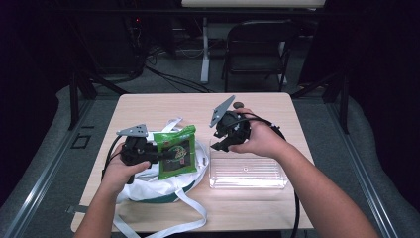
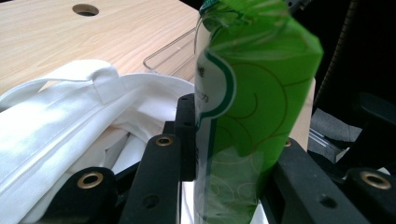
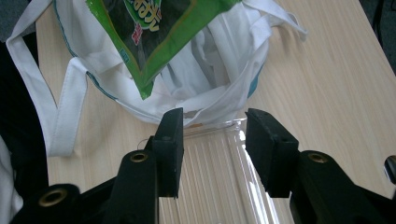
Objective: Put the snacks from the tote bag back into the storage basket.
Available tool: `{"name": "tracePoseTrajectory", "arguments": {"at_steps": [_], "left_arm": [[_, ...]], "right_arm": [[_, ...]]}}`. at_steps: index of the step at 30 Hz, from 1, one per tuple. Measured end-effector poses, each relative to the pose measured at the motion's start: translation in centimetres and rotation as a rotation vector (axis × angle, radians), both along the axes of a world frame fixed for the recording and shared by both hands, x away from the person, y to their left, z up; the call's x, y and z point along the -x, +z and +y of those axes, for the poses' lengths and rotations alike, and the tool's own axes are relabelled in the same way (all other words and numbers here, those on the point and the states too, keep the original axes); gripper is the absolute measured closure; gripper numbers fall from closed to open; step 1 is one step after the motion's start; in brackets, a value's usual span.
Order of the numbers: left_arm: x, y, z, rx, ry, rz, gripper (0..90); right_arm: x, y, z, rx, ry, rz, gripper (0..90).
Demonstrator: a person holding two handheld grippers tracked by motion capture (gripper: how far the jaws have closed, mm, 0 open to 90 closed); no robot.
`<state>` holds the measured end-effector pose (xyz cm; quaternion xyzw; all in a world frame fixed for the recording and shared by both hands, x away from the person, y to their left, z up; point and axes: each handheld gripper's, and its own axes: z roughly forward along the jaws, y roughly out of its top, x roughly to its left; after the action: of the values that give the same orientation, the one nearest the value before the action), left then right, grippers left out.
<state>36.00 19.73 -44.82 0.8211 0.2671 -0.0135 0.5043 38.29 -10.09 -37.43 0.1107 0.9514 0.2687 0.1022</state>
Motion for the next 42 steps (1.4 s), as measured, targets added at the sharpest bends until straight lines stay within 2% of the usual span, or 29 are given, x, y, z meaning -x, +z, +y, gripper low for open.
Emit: {"name": "tracePoseTrajectory", "arguments": {"at_steps": [12, 18, 21, 26, 33, 42], "left_arm": [[0.3, 0.4, -0.4, 0.014, -0.020, -0.006, 75.5], [0.6, 0.8, -0.7, 0.031, -0.045, -0.008, 75.5], [0.6, 0.6, -1.0, 0.040, -0.066, 0.007, 75.5], [0.7, 0.4, -2.0, 0.036, -0.096, 0.021, 75.5], [1.1, 0.4, -3.0, 0.032, -0.130, 0.021, 75.5], [1.3, 0.4, -3.6, 0.034, -0.153, 0.019, 75.5]], "right_arm": [[0.3, 3.3, 1.5, 0.001, 0.060, -0.049, 48.4], [0.4, 4.3, 2.0, 0.014, 0.079, -0.060, 45.8], [0.5, 4.7, 2.3, 0.020, 0.093, -0.063, 45.6], [0.7, 5.0, 2.7, 0.015, 0.103, -0.057, 44.6], [1.0, 5.1, 3.2, 0.013, 0.124, -0.037, 43.3], [1.6, 4.5, 4.2, 0.050, 0.176, -0.008, 44.2]]}}
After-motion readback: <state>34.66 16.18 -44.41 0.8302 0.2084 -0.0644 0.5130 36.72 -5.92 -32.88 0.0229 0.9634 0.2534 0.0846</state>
